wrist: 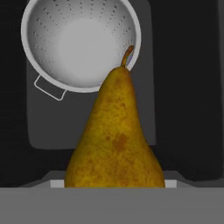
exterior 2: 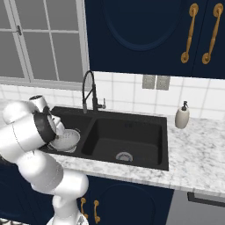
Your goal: Put the colander in the sink, put the pear in the colander, and turn on the sink faucet and pour water over the colander.
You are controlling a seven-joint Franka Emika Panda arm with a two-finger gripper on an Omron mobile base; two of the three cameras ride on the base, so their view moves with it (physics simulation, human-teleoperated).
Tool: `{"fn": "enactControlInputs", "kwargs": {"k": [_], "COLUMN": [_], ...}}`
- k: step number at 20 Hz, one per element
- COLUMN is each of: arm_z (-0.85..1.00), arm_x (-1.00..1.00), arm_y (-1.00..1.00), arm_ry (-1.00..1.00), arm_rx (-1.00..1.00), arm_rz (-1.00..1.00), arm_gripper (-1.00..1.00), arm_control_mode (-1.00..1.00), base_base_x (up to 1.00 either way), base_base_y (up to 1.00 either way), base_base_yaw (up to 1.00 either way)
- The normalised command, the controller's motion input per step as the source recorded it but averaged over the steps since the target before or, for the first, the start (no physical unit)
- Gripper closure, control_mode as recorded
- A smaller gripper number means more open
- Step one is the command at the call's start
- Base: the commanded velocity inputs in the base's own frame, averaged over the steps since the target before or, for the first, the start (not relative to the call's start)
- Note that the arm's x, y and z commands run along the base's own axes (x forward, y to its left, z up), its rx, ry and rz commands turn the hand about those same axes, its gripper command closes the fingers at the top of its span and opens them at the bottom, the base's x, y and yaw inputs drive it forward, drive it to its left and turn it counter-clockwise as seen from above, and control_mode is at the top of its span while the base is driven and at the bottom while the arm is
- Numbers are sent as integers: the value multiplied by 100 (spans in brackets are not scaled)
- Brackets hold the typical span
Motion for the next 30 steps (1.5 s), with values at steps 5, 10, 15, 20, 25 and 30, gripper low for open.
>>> {"fn": "enactControlInputs", "kwargs": {"k": [5,10,15,20,25,30], "arm_z": [-41,-46,-40,-19,0,0], "arm_x": [30,25,25,29,45,50], "arm_y": [22,2,0,0,10,15], "arm_ry": [0,0,0,0,0,0], "arm_rx": [0,0,0,0,0,0], "arm_rz": [0,0,0,0,0,0], "arm_gripper": [100,100,100,100,100,100], "arm_control_mode": [-100,-100,-100,-100,-100,-100], "base_base_x": [0,0,0,0,0,0], "base_base_y": [0,0,0,0,0,0], "base_base_yaw": [0,0,0,0,0,0]}}
